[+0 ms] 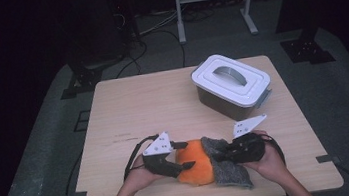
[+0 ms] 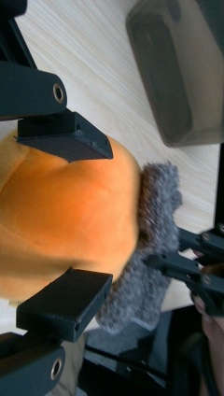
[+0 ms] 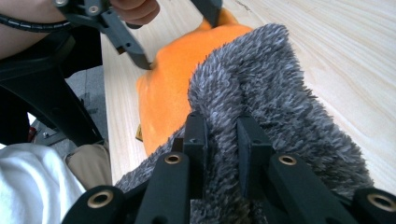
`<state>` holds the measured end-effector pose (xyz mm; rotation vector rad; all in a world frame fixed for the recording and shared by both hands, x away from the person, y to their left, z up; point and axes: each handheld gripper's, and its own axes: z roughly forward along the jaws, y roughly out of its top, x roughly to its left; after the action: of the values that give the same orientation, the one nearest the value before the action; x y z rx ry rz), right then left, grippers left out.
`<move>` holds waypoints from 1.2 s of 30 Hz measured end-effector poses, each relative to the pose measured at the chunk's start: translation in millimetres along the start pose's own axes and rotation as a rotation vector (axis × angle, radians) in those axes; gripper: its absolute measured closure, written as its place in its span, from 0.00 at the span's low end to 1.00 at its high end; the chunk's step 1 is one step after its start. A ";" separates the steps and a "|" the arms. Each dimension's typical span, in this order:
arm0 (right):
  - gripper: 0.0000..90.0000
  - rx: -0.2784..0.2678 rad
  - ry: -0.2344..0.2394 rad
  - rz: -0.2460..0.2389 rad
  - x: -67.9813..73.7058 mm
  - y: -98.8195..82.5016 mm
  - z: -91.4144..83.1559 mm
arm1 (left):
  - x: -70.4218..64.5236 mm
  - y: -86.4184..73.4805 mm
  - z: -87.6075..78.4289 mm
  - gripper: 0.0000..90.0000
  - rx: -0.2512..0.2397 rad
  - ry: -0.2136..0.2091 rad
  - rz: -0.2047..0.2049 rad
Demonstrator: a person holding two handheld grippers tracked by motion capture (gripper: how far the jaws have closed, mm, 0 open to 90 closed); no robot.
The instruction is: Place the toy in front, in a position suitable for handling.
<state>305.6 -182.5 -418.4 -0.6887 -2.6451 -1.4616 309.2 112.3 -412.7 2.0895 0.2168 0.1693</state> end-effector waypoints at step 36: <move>0.83 -0.070 -0.036 -0.029 11.8 11.1 -15.7 | -4.3 5.4 14.4 0.49 -0.011 0.054 -0.008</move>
<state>296.7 -186.0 -398.0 -0.6909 -2.6528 -1.5708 308.5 96.5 -415.5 2.0744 0.2563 0.2224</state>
